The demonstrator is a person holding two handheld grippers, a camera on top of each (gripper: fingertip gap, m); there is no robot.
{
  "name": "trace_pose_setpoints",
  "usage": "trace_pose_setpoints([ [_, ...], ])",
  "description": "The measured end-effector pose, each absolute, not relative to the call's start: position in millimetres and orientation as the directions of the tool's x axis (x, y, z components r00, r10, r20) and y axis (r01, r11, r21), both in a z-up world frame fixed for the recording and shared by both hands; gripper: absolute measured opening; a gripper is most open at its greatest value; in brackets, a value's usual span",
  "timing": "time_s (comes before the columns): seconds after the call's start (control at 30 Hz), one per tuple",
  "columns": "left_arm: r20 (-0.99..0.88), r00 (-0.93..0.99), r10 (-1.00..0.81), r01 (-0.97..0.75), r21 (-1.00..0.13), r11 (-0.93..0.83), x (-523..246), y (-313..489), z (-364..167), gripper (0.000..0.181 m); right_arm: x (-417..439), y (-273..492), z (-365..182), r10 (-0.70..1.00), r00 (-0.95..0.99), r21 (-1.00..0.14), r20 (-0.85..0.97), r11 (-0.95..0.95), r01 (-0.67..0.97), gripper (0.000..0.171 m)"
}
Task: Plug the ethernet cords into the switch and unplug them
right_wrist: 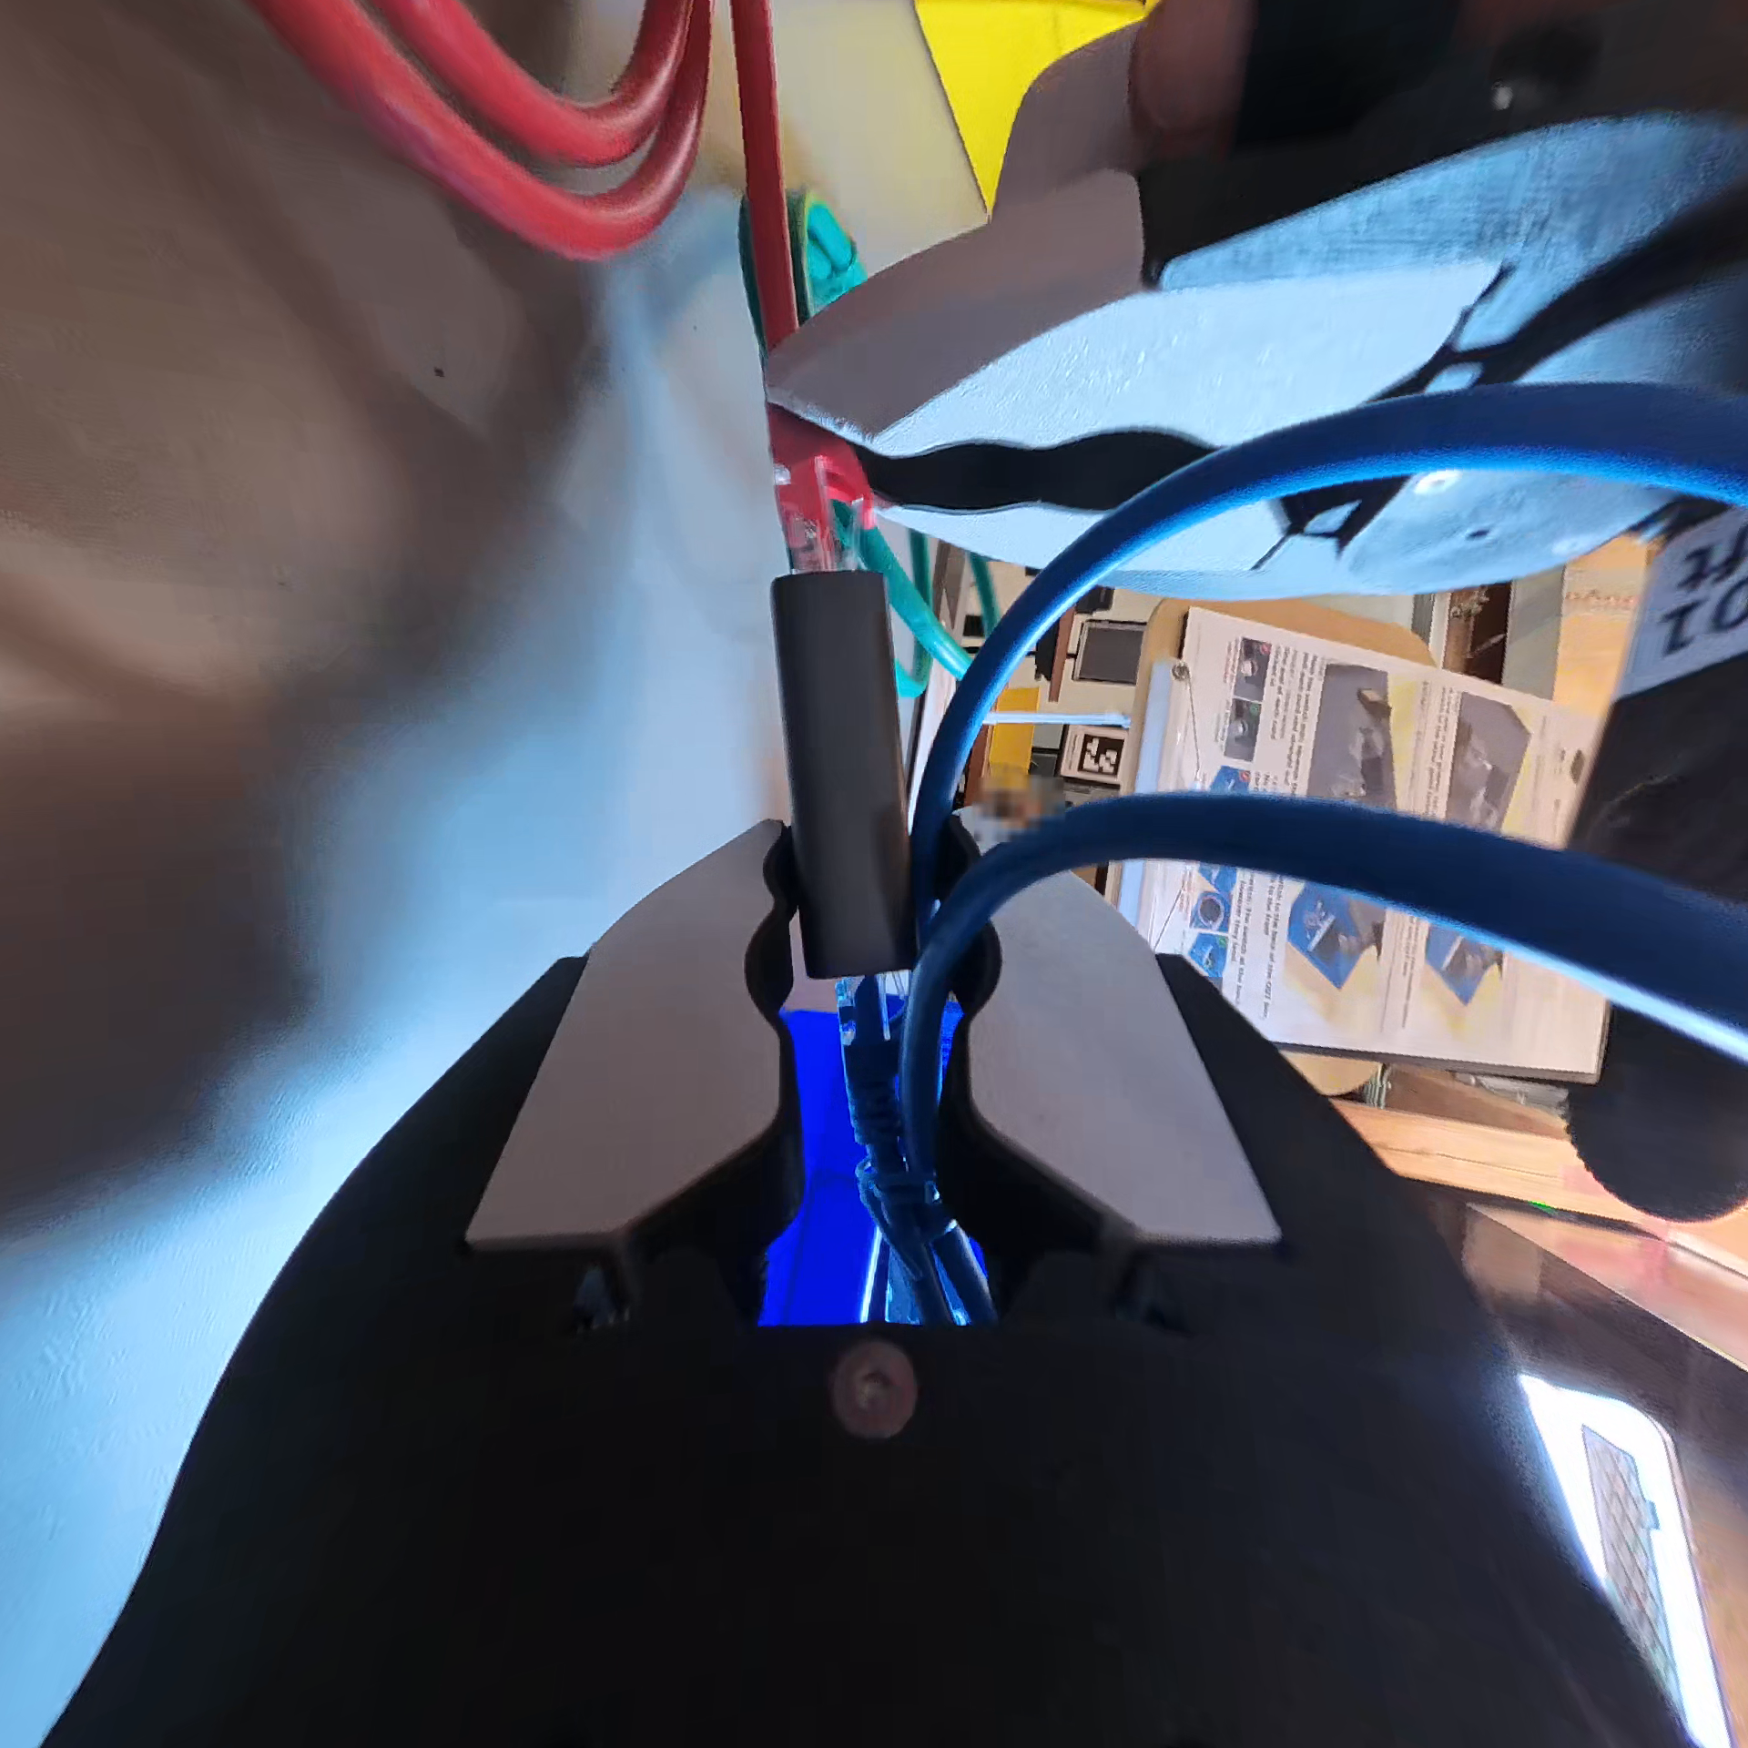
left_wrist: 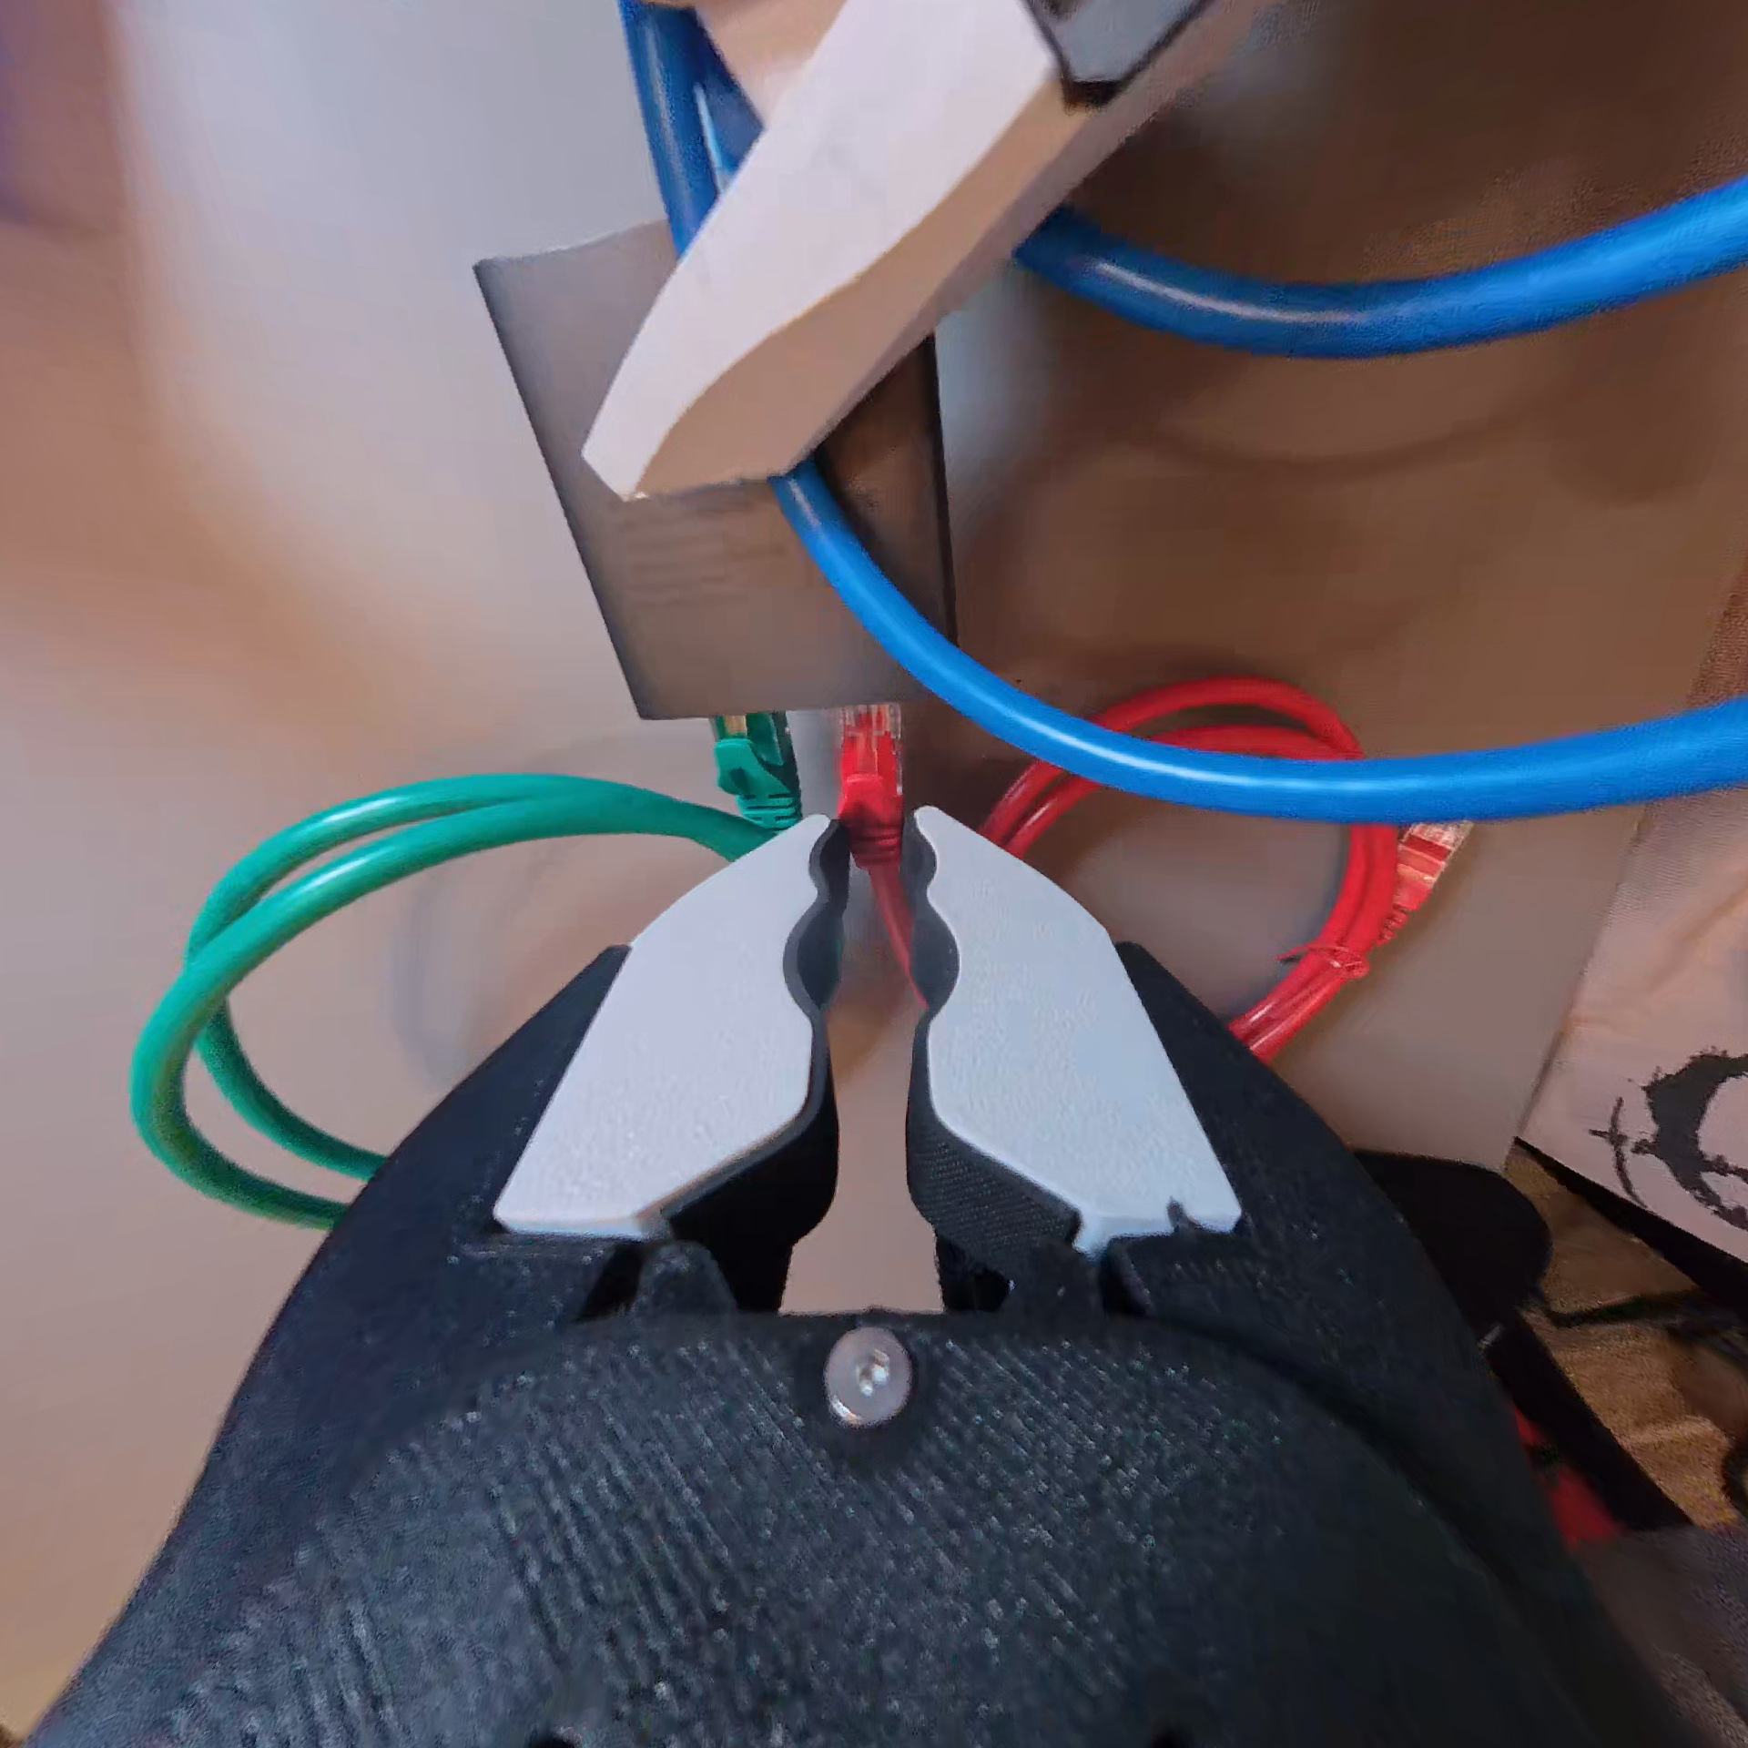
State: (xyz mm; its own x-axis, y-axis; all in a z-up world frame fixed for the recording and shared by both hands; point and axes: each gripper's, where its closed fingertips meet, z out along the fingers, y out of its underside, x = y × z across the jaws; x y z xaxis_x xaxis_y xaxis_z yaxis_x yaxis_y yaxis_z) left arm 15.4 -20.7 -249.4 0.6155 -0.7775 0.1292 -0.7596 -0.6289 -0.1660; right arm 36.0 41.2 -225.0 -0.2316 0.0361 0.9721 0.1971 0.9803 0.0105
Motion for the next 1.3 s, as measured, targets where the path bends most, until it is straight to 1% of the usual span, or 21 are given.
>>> trace_pose_setpoints([
  [0.1,0.200,0.628,-0.752,-0.735,-0.168,-0.657,16.4,-21.0,-247.6,0.010,35.1,42.9,-224.2,0.043,-0.227,0.006,0.973,0.977,0.211,0.029],
  [0.27,0.222,0.627,-0.747,-0.708,-0.238,-0.665,19.4,-16.2,-240.3,0.010,37.3,47.3,-218.3,0.039,-0.202,0.007,0.979,0.974,0.225,0.028],
  [0.37,0.257,0.628,-0.735,-0.671,-0.298,-0.678,21.3,-14.7,-235.0,0.010,38.4,48.7,-217.2,0.044,-0.195,0.001,0.980,0.974,0.226,0.028],
  [0.47,0.230,0.637,-0.736,-0.653,-0.347,-0.674,18.7,-9.0,-223.5,0.010,38.8,45.2,-222.1,0.038,-0.217,0.007,0.976,0.979,0.202,0.028],
  [0.6,0.200,0.663,-0.721,-0.617,-0.399,-0.678,17.1,-2.0,-206.8,0.010,37.0,51.5,-210.9,0.110,-0.153,-0.072,0.982,0.969,0.236,0.029],
  [0.83,0.286,0.696,-0.658,-0.453,-0.536,-0.712,18.3,3.2,-204.5,0.010,38.2,63.8,-203.2,0.269,-0.113,-0.232,0.957,0.936,0.266,0.029],
  [0.9,0.296,0.696,-0.654,-0.422,-0.568,-0.707,18.6,3.9,-204.0,0.011,38.4,64.2,-203.0,0.266,-0.111,-0.229,0.958,0.936,0.266,0.029],
  [1.07,0.332,0.691,-0.642,-0.370,-0.600,-0.709,21.4,2.9,-205.2,0.010,38.5,63.8,-204.2,0.239,-0.114,-0.200,0.964,0.941,0.273,0.029],
  [1.17,0.384,0.672,-0.633,-0.301,-0.639,-0.708,23.6,4.8,-196.9,0.010,38.8,67.2,-199.5,0.278,-0.097,-0.242,0.956,0.928,0.284,0.029],
  [1.27,0.414,0.660,-0.626,-0.263,-0.654,-0.710,25.0,5.6,-196.8,0.010,39.4,68.4,-198.3,0.257,-0.098,-0.220,0.961,0.932,0.288,0.030],
  [1.3,0.423,0.660,-0.620,-0.245,-0.660,-0.711,25.5,6.9,-196.5,0.010,39.7,69.6,-198.9,0.270,-0.099,-0.231,0.958,0.927,0.294,0.030],
])
